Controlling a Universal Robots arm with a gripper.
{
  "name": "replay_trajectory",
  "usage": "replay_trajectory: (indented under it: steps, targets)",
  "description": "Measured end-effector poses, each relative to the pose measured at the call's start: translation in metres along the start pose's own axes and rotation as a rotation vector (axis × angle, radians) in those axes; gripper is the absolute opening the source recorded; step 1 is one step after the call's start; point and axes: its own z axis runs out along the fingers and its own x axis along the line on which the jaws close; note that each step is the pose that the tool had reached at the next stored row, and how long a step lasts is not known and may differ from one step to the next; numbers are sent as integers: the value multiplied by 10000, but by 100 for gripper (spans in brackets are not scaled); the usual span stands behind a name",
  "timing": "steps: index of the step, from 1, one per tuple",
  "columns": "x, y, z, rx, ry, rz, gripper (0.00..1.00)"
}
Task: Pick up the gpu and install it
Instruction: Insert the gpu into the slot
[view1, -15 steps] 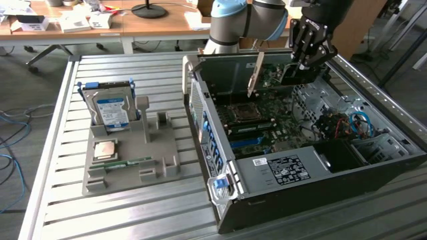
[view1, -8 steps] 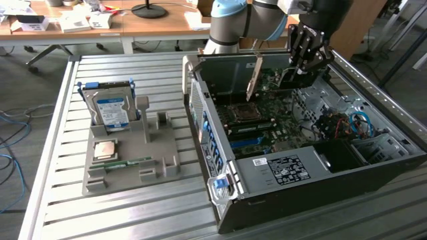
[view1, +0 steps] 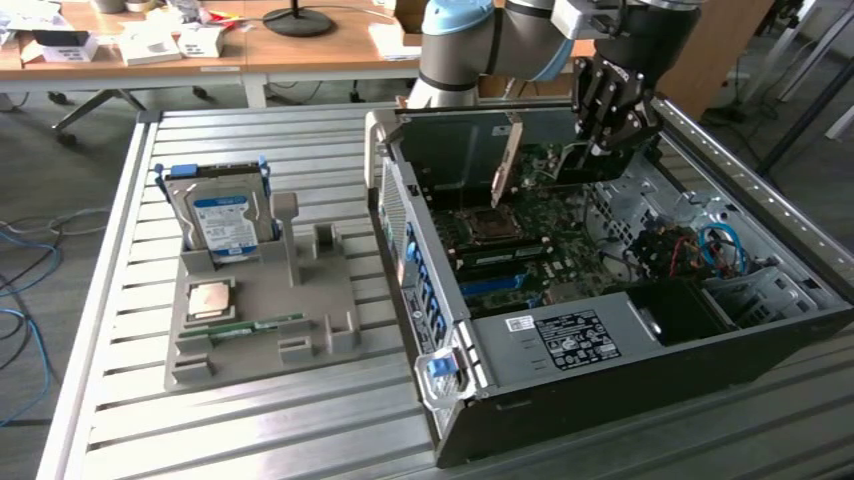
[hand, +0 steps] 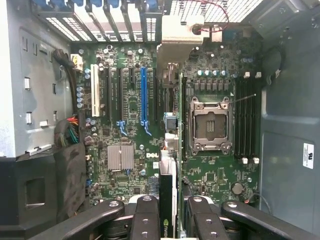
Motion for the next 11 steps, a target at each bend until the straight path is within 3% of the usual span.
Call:
replay_trajectory:
  steps: [11]
  targets:
    - [101, -3, -1, 1, -3, 0, 27]
